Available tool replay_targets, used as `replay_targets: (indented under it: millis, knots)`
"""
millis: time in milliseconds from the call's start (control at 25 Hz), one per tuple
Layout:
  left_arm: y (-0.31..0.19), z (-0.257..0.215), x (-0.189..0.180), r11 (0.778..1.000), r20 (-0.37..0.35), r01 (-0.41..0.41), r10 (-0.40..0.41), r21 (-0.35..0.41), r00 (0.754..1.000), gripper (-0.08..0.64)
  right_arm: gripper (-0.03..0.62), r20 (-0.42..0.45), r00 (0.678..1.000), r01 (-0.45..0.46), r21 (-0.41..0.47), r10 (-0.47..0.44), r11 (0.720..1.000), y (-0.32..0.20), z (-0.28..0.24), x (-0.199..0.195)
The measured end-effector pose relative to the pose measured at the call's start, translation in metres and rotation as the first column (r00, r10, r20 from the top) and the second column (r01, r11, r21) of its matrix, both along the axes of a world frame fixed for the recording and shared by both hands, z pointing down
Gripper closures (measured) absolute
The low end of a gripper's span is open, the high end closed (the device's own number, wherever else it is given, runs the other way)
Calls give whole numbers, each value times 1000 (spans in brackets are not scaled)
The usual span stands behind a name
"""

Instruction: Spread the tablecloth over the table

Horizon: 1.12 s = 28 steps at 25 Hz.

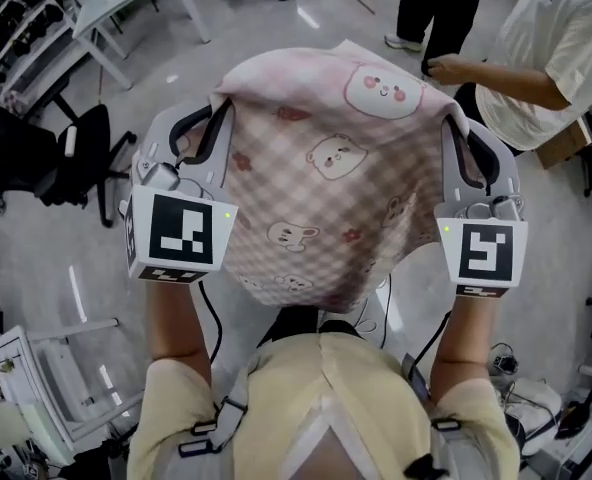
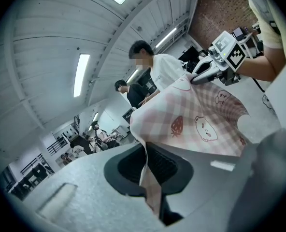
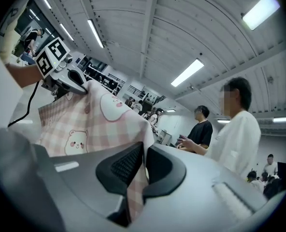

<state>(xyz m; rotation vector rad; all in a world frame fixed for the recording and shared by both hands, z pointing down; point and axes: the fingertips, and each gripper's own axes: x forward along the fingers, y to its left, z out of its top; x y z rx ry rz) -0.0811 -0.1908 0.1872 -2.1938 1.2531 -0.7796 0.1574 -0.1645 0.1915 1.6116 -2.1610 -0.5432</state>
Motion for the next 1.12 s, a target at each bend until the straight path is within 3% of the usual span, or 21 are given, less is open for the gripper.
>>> replay_targets:
  millis: [440,880,1120]
  knots:
    - [-99,-7,-3,998,21,-53,53,18,998,548,578,-38,998,-44,14,45,999,-97,-9,-5]
    - [-182,12,3,997,24,-75,76,-20,997,546,577,-42,998,-45,-52,42,998,-178,4,2]
    - [-237,47,-8,995,116,-56,66,-88,991,537,577,-110,993,-49,-89,39,995,-224,22,-11]
